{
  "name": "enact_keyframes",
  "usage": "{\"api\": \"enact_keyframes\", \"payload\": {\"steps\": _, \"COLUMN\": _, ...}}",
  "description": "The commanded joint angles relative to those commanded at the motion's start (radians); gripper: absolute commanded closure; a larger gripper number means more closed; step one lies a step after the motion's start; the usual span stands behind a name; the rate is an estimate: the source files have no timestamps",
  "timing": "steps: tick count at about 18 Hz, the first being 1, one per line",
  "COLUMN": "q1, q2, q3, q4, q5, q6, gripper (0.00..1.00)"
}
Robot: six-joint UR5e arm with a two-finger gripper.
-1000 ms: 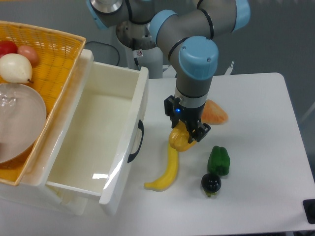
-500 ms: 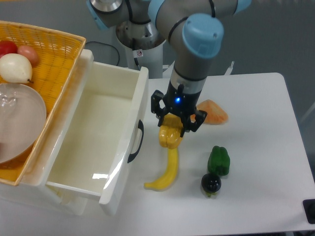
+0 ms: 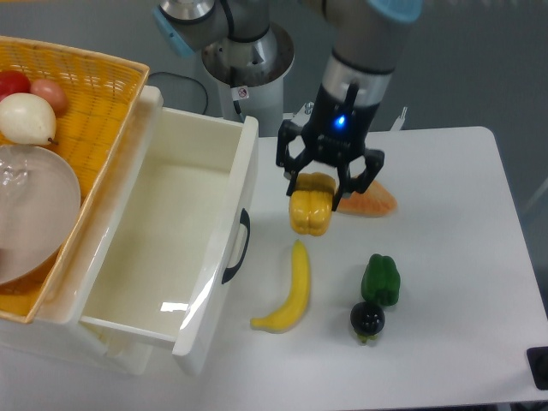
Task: Place the yellow pepper in the upper white drawer
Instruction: 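Lift the yellow pepper up and carry it toward the open drawer, then lower the held yellow pepper down into the open white drawer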
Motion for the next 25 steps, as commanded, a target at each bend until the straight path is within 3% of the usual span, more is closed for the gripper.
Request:
{"api": "enact_keyframes", "payload": {"steps": 2, "q1": -0.009, "q2": 0.002, "q3": -0.005, "q4": -0.005, "q5": -0.048, "q6": -0.101, "gripper": 0.88}}
{"api": "enact_keyframes", "payload": {"steps": 6, "q1": -0.055, "q2": 0.015, "q3": -0.020, "q4": -0.028, "q5": -0.048, "q6": -0.137, "gripper": 0.86}}
{"api": "enact_keyframes", "payload": {"steps": 12, "q1": -0.152, "q2": 0.017, "q3": -0.041, "q4": -0.037, "q5": -0.037, "q6": -0.140, "gripper": 0.86}}
{"api": "enact_keyframes", "payload": {"steps": 25, "q1": -0.244, "q2": 0.012, "q3": -0.052, "q4": -0.071, "q5": 0.001, "q6": -0.142, "gripper": 0.85}}
